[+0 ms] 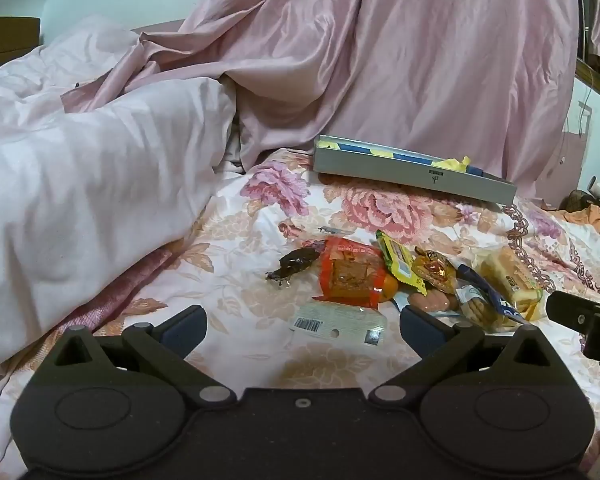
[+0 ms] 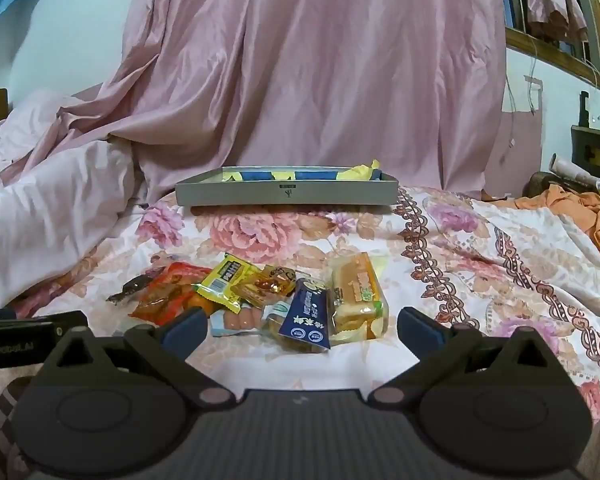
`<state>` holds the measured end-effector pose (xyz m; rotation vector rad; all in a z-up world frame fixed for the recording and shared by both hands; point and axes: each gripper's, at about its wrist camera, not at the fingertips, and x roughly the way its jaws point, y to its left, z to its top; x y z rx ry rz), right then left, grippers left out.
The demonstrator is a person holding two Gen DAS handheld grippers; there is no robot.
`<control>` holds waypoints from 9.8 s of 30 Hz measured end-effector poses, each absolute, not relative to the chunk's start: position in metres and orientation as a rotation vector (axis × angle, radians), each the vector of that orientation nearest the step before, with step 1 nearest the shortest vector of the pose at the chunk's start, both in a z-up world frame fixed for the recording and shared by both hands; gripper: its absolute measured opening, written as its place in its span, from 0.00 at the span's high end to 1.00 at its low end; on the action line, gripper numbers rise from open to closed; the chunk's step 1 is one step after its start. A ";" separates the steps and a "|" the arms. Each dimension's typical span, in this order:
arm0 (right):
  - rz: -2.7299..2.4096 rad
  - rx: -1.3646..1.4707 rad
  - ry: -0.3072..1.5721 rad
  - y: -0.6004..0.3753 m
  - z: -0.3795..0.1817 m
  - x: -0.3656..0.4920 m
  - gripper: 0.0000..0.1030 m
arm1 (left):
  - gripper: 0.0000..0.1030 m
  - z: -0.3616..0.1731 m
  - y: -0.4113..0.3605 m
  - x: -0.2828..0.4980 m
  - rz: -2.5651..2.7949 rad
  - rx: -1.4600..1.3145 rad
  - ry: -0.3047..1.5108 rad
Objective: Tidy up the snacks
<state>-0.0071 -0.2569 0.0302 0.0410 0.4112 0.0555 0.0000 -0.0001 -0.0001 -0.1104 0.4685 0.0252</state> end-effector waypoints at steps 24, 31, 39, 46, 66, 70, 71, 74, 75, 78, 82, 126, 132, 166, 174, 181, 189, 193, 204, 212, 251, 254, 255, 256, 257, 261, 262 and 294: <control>0.057 0.036 0.414 -0.256 0.030 -0.008 0.00 | 0.01 0.000 0.000 0.000 0.025 -0.108 0.467; 0.056 0.037 0.414 -0.256 0.030 -0.007 0.00 | 0.01 0.000 0.000 0.000 0.025 -0.108 0.467; 0.056 0.037 0.414 -0.256 0.030 -0.007 0.00 | 0.01 0.000 0.000 0.000 0.025 -0.108 0.466; 0.056 0.037 0.414 -0.256 0.030 -0.007 0.00 | 0.01 0.000 0.000 0.000 0.025 -0.108 0.466; 0.100 0.070 0.493 -0.258 0.030 0.008 0.00 | 0.01 0.006 -0.009 0.023 0.022 -0.059 0.494; 0.137 0.046 0.543 -0.254 0.027 0.018 0.00 | 0.01 0.008 -0.008 0.039 -0.009 -0.031 0.520; 0.156 0.035 0.558 -0.252 0.026 0.022 0.00 | 0.01 0.007 -0.008 0.043 -0.018 -0.027 0.529; 0.176 -0.002 0.570 -0.252 0.027 0.032 0.00 | 0.01 0.005 -0.010 0.056 -0.049 -0.013 0.552; 0.178 -0.007 0.575 -0.253 0.027 0.037 0.00 | 0.01 0.004 -0.011 0.060 -0.057 -0.009 0.558; 0.199 -0.012 0.589 -0.259 0.027 0.049 0.00 | 0.01 0.001 -0.016 0.075 -0.093 0.005 0.578; 0.250 0.002 0.619 -0.268 0.025 0.067 0.00 | 0.01 -0.003 -0.023 0.092 -0.139 0.022 0.592; 0.239 0.230 0.797 -0.282 -0.011 0.165 0.30 | 0.39 -0.035 -0.021 0.169 -0.207 -0.126 0.812; 0.250 0.228 0.790 -0.277 -0.012 0.162 0.29 | 0.40 -0.034 -0.022 0.161 -0.205 -0.126 0.804; 0.221 0.356 0.807 -0.281 -0.019 0.166 0.58 | 0.46 -0.030 -0.024 0.150 -0.188 -0.144 0.771; 0.266 0.239 0.765 -0.266 -0.014 0.160 0.69 | 0.52 -0.028 -0.026 0.141 -0.160 -0.138 0.738; 0.275 0.060 0.673 -0.246 -0.006 0.148 0.70 | 0.53 -0.024 -0.032 0.131 -0.160 -0.121 0.666; 0.271 -0.016 0.571 -0.241 0.005 0.139 0.70 | 0.53 -0.013 -0.034 0.131 -0.152 -0.140 0.624; 0.270 -0.014 0.536 -0.245 0.013 0.137 0.70 | 0.52 0.001 -0.041 0.135 -0.147 -0.139 0.600; 0.273 0.004 0.411 -0.269 0.054 0.147 0.70 | 0.52 0.054 -0.074 0.175 -0.104 -0.188 0.517; 0.228 0.070 0.270 -0.297 0.085 0.197 0.70 | 0.52 0.077 -0.113 0.231 -0.096 -0.176 0.479; 0.210 0.164 0.359 -0.351 0.024 0.355 0.69 | 0.46 0.037 -0.172 0.408 -0.033 -0.198 0.667; 0.212 0.151 0.368 -0.348 0.023 0.355 0.69 | 0.41 0.038 -0.171 0.407 -0.020 -0.204 0.669; 0.210 0.148 0.370 -0.348 0.023 0.356 0.69 | 0.40 0.039 -0.170 0.407 -0.016 -0.207 0.671; 0.209 0.146 0.369 -0.348 0.023 0.356 0.68 | 0.40 0.039 -0.169 0.406 -0.012 -0.210 0.675; 0.209 0.145 0.370 -0.348 0.023 0.356 0.68 | 0.39 0.040 -0.168 0.406 -0.010 -0.212 0.674; 0.211 0.132 0.366 -0.347 0.025 0.355 0.66 | 0.27 0.046 -0.162 0.399 0.008 -0.227 0.642; 0.210 0.128 0.363 -0.347 0.026 0.355 0.65 | 0.26 0.048 -0.161 0.397 0.011 -0.231 0.635; 0.102 0.009 0.164 -0.333 0.102 0.240 0.00 | 0.01 0.117 -0.135 0.259 0.054 -0.182 0.445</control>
